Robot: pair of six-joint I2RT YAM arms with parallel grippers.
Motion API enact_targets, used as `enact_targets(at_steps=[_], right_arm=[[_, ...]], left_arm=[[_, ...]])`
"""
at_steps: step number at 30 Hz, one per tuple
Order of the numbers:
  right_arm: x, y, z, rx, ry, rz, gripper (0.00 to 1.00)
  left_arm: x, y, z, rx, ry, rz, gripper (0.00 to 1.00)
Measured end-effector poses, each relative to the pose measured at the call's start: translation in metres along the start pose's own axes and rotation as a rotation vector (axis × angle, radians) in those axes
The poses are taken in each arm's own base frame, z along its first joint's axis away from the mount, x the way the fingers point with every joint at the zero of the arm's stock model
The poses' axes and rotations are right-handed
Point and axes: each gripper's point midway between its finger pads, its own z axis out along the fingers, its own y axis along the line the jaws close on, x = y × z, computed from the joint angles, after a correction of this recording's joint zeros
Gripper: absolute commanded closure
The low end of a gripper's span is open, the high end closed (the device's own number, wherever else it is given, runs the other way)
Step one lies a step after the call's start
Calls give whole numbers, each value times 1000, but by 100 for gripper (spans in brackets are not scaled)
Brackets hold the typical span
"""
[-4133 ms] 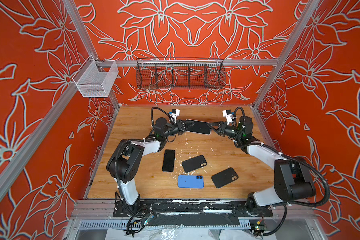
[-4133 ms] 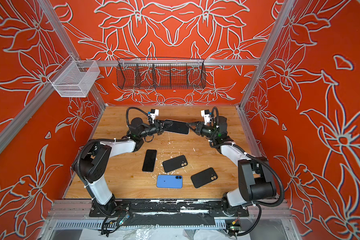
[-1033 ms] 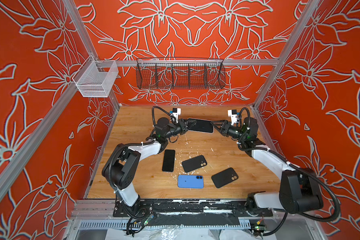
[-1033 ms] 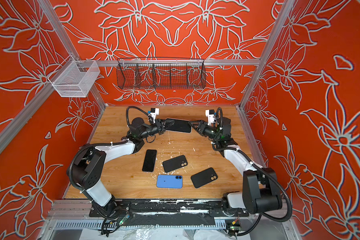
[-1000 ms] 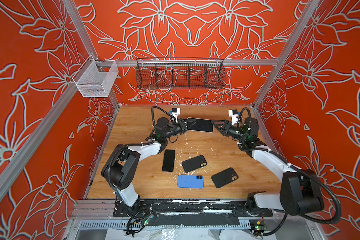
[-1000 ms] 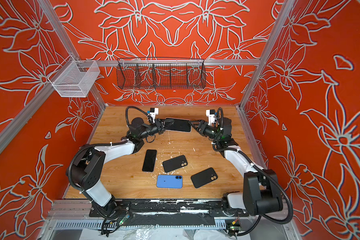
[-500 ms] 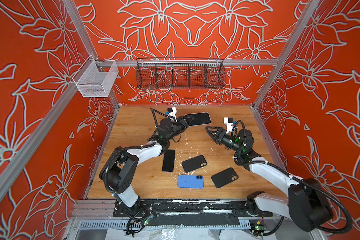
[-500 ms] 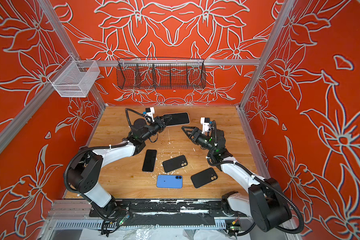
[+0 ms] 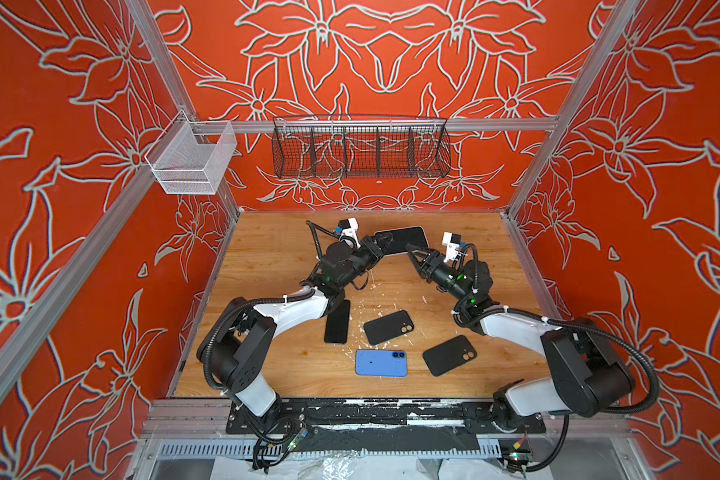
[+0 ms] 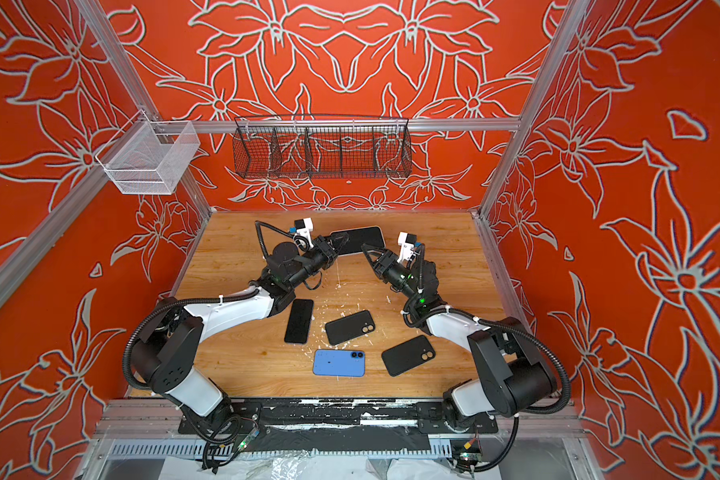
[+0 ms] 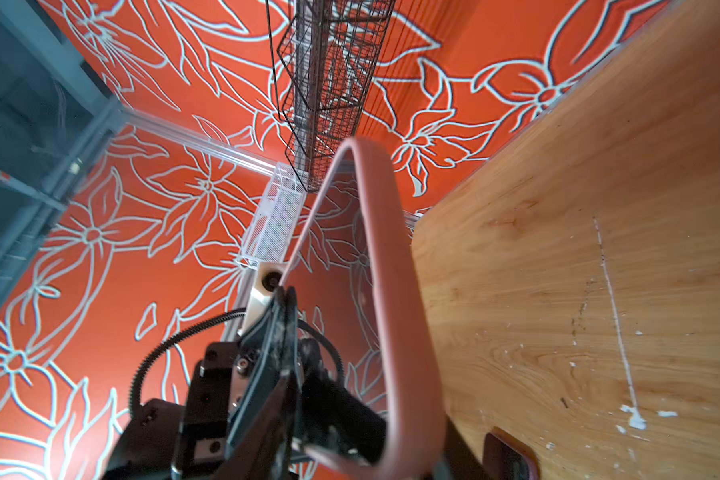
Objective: Put the phone into the phone case
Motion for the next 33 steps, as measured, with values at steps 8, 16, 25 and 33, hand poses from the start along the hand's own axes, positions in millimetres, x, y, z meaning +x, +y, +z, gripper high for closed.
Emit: enact_targets(at_steps=[8,16,25,33], right_arm=[[-10,11,0,-27,-53,15,91],[-11,13,2,8,-53,-15,100],[-16,24,3,205,27,-189,100],[-8,16,63,281,283,-283,100]], left_arm=[[4,-3,1,32,3,-60,100],[11,7,-3,14,15,-48,37],[-1,-9,-52,-115,-38,142,1],[-71,-83,-159,-289,-319,451,3]])
